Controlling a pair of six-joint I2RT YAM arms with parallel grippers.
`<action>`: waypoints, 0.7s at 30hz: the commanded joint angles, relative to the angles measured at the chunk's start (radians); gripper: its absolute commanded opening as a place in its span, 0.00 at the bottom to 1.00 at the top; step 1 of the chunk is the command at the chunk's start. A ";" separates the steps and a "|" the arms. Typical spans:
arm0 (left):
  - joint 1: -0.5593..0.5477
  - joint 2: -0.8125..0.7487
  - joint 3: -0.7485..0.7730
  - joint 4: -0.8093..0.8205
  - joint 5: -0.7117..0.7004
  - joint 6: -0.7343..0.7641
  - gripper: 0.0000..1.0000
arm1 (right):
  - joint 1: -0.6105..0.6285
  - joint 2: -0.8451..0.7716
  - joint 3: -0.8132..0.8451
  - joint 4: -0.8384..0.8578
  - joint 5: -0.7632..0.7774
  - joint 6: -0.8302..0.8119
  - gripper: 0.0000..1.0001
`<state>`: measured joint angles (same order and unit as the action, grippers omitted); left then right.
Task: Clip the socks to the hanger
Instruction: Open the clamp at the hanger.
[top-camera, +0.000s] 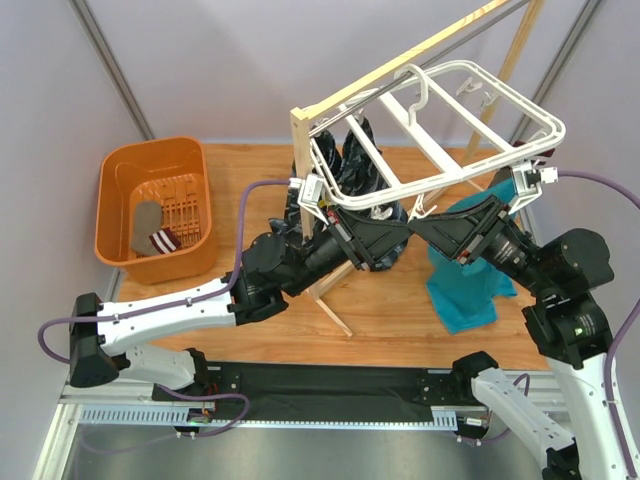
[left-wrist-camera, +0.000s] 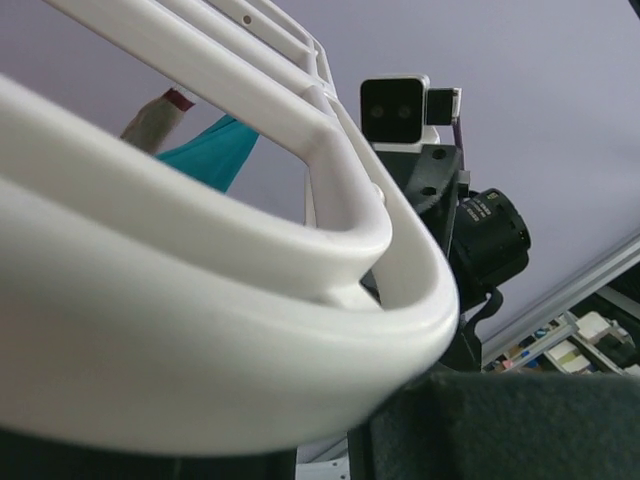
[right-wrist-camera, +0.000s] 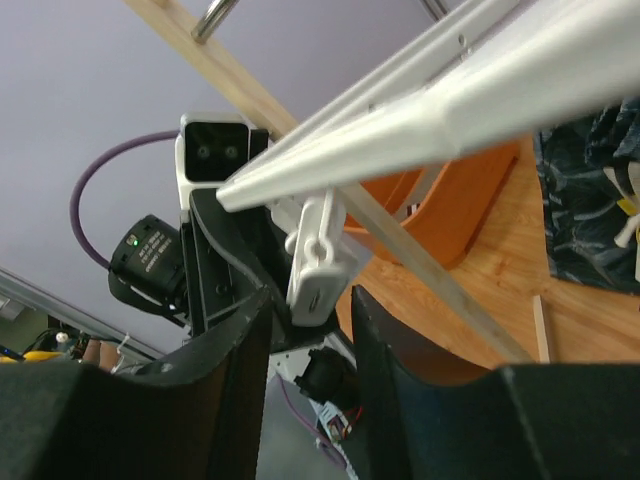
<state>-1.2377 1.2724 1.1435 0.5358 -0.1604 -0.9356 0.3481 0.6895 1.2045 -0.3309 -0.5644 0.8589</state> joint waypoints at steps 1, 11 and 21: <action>0.017 0.025 0.025 0.033 -0.053 0.015 0.00 | 0.009 -0.028 0.047 -0.179 -0.022 -0.067 0.43; 0.017 0.061 0.073 -0.161 -0.059 0.237 0.00 | 0.009 0.019 0.239 -0.591 0.296 -0.103 0.73; 0.003 0.065 0.082 -0.184 -0.090 0.414 0.00 | 0.011 0.126 0.323 -0.645 0.397 -0.015 0.58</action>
<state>-1.2266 1.3319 1.1870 0.3916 -0.2459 -0.6220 0.3550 0.7784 1.5028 -0.9516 -0.2142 0.7979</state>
